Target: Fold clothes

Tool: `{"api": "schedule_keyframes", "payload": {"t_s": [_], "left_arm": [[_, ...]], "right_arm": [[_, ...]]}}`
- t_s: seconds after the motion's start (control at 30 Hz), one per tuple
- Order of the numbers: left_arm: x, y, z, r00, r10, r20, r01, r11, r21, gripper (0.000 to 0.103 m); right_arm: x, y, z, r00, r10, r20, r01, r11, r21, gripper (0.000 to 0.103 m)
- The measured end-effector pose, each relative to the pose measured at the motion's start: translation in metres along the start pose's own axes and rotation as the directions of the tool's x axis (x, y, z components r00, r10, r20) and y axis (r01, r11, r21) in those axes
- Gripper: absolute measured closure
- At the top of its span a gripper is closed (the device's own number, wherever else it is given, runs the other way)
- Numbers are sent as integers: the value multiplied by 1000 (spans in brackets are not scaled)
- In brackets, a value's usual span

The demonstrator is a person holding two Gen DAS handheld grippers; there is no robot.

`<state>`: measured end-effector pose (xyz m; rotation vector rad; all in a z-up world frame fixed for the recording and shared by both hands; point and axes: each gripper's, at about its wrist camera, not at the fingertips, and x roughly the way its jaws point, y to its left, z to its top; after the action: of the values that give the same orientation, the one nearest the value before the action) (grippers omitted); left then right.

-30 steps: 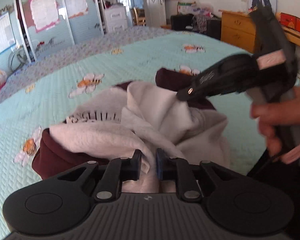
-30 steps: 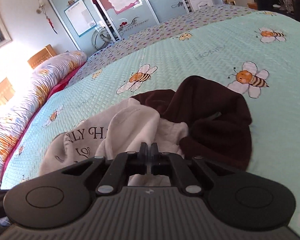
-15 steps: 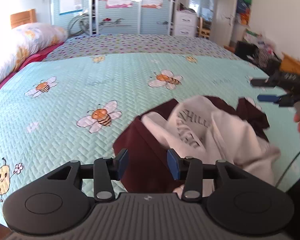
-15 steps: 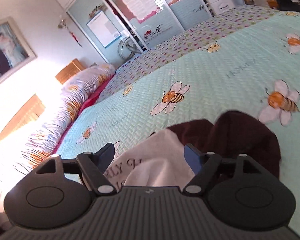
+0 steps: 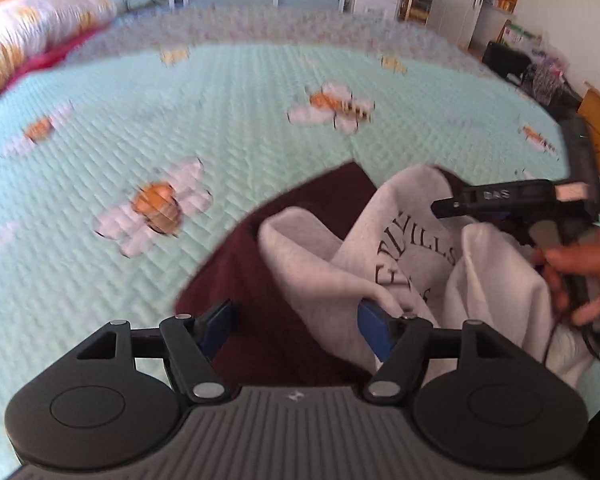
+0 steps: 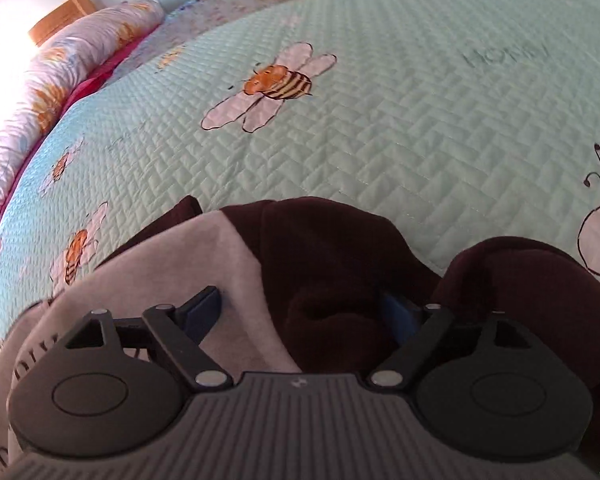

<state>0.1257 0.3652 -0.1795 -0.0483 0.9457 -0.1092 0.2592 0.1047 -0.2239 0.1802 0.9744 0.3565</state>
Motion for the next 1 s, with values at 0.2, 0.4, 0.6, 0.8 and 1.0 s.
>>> {"api": "schedule_keyframes", "payload": {"t_s": [0.2,0.4,0.6,0.8,1.0], "left_arm": [[31,-26,-12,996,91,-19,-89,994,67,57],[-54,-32,-30,977,72,199,-93,991,97,96],[-101,-29,-85,977,-21,214,-18,983,180,96],[-100,-18,-76,980,21,196,-39,995,90,75],[-84,-15,-24,972,88,216,-102,993,57,33]], "right_arm": [[-36,-17,-11,996,-12,94,9,999,35,88],[-115,-18,-42,958,-32,286,17,998,55,92],[-175,-25,-107,953,-14,304,-4,998,57,97],[-203,-33,-128,949,44,313,-79,992,101,60],[-176,-1,-50,942,56,332,-30,996,-84,20]]}}
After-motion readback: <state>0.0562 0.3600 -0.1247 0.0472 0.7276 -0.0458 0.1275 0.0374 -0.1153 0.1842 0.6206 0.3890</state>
